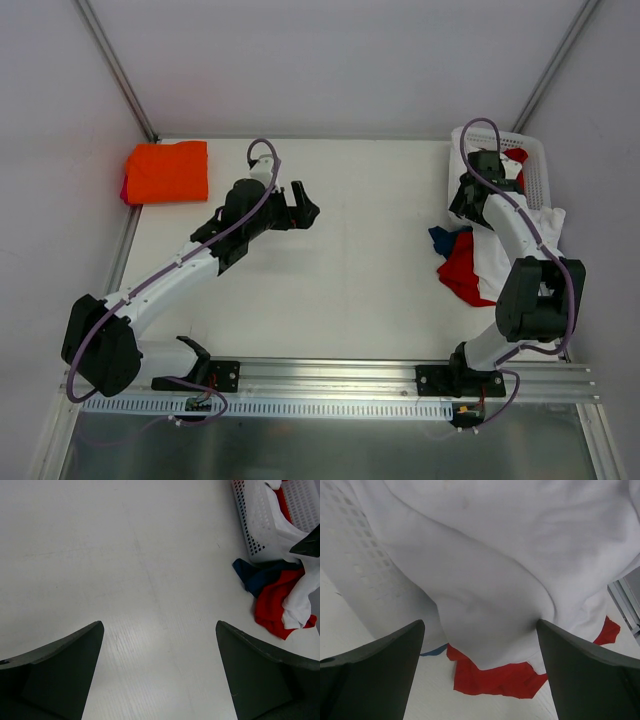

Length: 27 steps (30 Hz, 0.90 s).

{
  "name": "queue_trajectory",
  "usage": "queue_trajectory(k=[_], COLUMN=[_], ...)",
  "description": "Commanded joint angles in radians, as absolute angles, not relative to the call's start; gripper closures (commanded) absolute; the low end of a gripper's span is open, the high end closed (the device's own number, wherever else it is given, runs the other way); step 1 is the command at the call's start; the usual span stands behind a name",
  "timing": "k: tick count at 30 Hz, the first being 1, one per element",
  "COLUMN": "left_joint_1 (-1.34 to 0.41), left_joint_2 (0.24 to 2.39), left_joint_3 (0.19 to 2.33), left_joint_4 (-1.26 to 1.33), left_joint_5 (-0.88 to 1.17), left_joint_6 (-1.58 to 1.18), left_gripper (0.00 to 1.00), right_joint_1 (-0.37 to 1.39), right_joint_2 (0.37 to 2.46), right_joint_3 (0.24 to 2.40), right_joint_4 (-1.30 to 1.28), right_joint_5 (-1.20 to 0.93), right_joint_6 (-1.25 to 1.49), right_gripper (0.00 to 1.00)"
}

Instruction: Fold and stack the t-shirts

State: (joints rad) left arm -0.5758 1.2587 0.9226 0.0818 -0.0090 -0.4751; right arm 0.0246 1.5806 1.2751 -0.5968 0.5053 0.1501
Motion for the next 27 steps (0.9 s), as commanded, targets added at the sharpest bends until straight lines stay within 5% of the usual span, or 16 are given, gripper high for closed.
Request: queue_trajectory(k=[1, 5, 7, 9, 10, 11, 27], left_joint_1=[-0.584, -0.584, -0.584, -0.584, -0.584, -0.584, -0.584], left_joint_2=[1.270, 1.284, 1.289, 1.296, 1.301, 1.302, 1.338], left_joint_3=[0.953, 0.956, 0.957, 0.957, 0.959, 0.960, 0.973], left_joint_4=[0.095, 0.097, 0.095, 0.097, 0.097, 0.097, 0.097], left_joint_5=[-0.018, -0.014, -0.011, -0.011, -0.009, -0.008, -0.003], left_joint_6=[-0.479, -0.485, -0.486, -0.486, -0.488, -0.486, -0.489], left_gripper=[0.04, 0.04, 0.04, 0.04, 0.04, 0.04, 0.05], right_joint_1=[0.017, 0.009, 0.005, 0.005, 0.006, 0.005, 0.191], right_joint_2=[1.577, 1.577, 1.572, 1.569, 1.568, 1.571, 1.502], right_joint_3=[1.253, 1.227, 1.218, 1.213, 1.215, 1.216, 1.391], right_joint_4=[-0.600, -0.604, -0.601, -0.600, -0.603, -0.604, -0.713], right_joint_5=[0.505, 0.589, 0.601, 0.617, 0.623, 0.623, 0.646], right_joint_6=[0.212, 0.207, 0.210, 0.219, 0.224, 0.227, 0.232], right_gripper=[0.01, 0.01, 0.11, 0.61, 0.94, 0.99, 0.99])
